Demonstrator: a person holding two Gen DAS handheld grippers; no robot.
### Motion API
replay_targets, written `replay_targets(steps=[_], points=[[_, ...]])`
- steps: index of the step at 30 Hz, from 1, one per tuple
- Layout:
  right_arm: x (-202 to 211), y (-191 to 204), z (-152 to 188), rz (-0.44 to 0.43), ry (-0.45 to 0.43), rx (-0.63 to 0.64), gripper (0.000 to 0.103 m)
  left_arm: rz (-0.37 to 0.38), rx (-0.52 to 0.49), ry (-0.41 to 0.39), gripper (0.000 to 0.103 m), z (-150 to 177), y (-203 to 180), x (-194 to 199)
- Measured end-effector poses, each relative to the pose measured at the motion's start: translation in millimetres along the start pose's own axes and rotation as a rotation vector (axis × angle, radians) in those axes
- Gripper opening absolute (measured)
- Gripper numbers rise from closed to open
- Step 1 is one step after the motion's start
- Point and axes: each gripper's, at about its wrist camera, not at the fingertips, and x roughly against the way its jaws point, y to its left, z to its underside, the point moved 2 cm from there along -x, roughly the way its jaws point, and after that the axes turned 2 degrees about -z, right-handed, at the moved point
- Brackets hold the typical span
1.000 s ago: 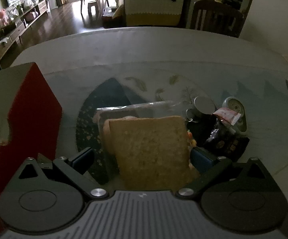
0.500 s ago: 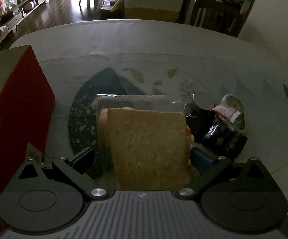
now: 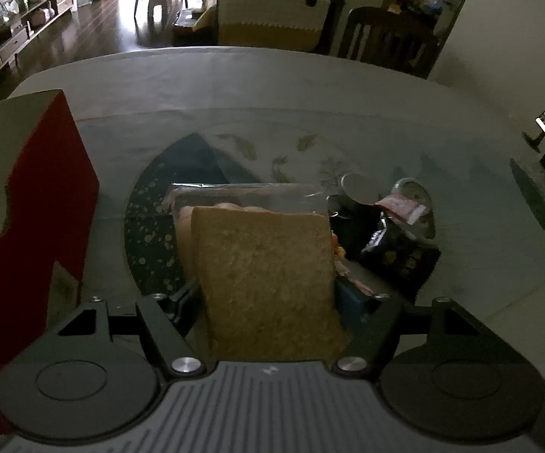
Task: Organize objects
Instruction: 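Grasp the bagged bread with the left gripper while the right grasps the cotton swabs, then carry the bread and cotton swab bag over the cardboard box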
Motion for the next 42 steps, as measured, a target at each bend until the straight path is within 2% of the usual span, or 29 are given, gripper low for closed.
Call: replay_targets(steps=[13, 23, 33, 42], points=[[46.4, 6.3, -5.6, 0.002, -0.031, -0.057, 0.067, 0.087, 0.049, -0.054, 0.073, 10.8, 15.8, 59.1], [56.5, 18.2, -14.4, 0.043, -0.065, -0.056, 0.067, 0.139, 0.061, -0.104, 0.073, 5.7, 39.2, 103.1], [67.7, 48.8, -40.7, 0.071, -0.095, -0.04, 0.067, 0.147, 0.066, -0.116, 0.073, 11.0, 85.8, 135.7], [61.9, 84.6, -77.7, 0.044, -0.108, -0.027, 0.067, 0.117, 0.088, -0.116, 0.073, 11.3, 149.2, 160.7]])
